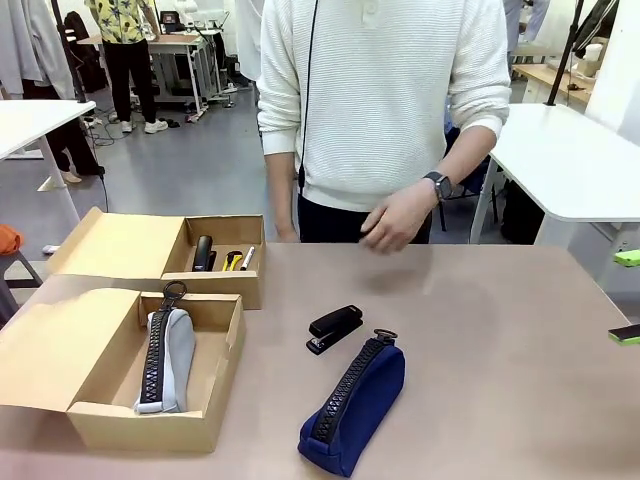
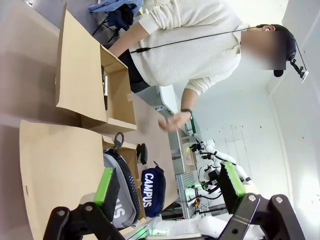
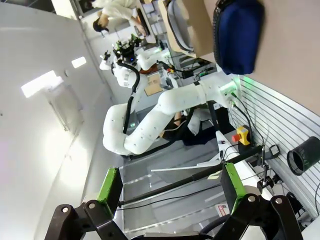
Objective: Place items inside the box.
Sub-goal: Pick up a Pencil pouch or Stapler and place it inside the Mailer Box closest to the robot.
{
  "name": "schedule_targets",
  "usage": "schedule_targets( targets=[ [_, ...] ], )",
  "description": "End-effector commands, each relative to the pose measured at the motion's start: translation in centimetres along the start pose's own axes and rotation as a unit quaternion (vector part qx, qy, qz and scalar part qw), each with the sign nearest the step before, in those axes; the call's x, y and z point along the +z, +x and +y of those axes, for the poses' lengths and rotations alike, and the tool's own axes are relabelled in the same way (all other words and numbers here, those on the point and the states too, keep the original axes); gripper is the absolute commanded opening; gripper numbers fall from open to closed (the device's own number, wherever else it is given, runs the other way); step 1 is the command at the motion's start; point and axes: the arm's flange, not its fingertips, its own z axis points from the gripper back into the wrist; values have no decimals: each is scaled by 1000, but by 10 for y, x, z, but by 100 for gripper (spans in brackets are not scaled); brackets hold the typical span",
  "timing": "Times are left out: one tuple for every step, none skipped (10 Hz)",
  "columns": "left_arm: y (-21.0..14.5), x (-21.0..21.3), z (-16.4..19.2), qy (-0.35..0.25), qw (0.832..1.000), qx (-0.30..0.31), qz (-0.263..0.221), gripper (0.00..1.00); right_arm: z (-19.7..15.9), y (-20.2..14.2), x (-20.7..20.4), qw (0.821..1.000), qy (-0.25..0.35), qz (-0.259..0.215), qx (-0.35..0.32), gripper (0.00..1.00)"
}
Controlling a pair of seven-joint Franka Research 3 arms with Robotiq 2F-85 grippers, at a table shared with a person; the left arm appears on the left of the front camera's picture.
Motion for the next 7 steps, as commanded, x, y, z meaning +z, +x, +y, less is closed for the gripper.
schedule_targets(
  targets=[
    [1, -1, -2, -11, 1000, -7, -6, 100, 10, -19, -18, 994, -42, 29, 99, 100],
    [1, -1, -2, -11, 1000, -7, -6, 100, 44, -13, -69, 979, -137, 52, 144, 100],
    [1, -1, -2, -11, 1000, -7, -6, 100, 71, 4, -124, 950, -228, 115, 178, 100],
    [1, -1, -2, -11, 1000, -7, -6, 100, 85, 24, -160, 930, -275, 156, 188, 100],
    [1, -1, -2, -11, 1000, -7, -6, 100, 83, 35, -156, 938, -259, 155, 173, 100],
    [1, -1, -2, -11, 1000, -7, -6, 100, 71, 27, -120, 951, -209, 122, 194, 100],
    [1, -1, -2, -11, 1000, -7, -6, 100, 48, -6, -74, 959, -171, 70, 214, 100]
  ],
)
